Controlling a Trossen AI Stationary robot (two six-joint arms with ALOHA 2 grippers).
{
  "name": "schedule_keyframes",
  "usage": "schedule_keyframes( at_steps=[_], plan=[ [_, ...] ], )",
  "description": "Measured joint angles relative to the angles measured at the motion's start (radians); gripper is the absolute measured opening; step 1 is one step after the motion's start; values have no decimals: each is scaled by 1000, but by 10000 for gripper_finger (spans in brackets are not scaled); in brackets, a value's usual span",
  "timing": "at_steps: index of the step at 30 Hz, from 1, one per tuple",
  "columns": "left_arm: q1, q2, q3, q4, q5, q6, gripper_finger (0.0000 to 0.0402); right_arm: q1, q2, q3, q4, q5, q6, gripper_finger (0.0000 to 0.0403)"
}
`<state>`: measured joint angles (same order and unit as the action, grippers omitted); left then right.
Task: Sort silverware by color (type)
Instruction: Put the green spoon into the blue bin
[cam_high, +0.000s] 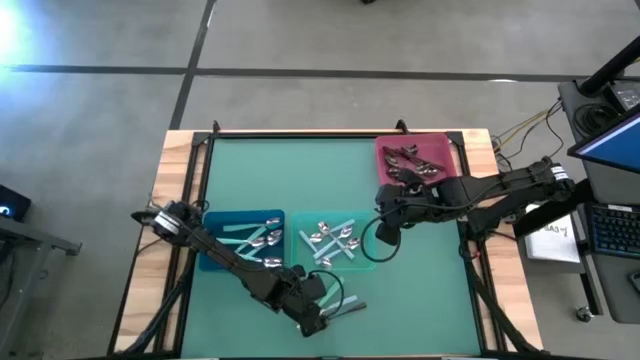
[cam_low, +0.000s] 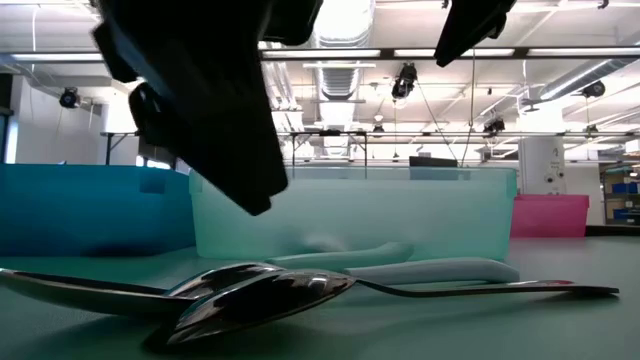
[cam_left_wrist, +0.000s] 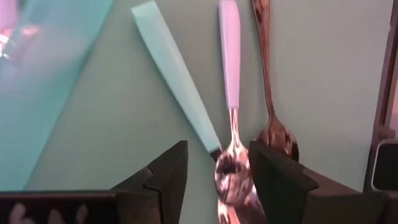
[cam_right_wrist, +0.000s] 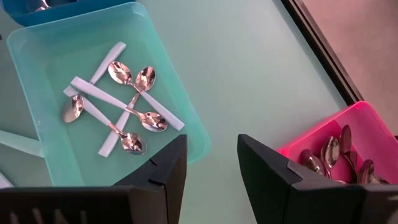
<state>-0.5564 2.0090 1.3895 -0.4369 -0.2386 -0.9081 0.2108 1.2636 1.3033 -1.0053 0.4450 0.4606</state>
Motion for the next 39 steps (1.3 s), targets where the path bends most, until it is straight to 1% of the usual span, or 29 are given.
schedule_keyframes(
  at_steps=[6, 13, 17, 23, 32, 39],
  plan=[
    [-2, 14, -7, 1, -7, -21, 166, 0, 0, 0, 0, 0, 0, 132],
    [-1, 63, 23, 6, -18, -21, 167, 0, 0, 0, 1, 0, 0, 132],
    [-1, 73, 32, 10, -57, -21, 167, 0, 0, 0, 1, 0, 0, 132],
    [-1, 79, 36, 8, -87, -27, 167, 0, 0, 0, 1, 0, 0, 132],
    [-1, 81, 30, -4, -97, -32, 167, 0, 0, 0, 1, 0, 0, 132],
    [-2, 109, 44, -9, -112, -30, 167, 0, 0, 0, 2, 0, 0, 132]
  ],
)
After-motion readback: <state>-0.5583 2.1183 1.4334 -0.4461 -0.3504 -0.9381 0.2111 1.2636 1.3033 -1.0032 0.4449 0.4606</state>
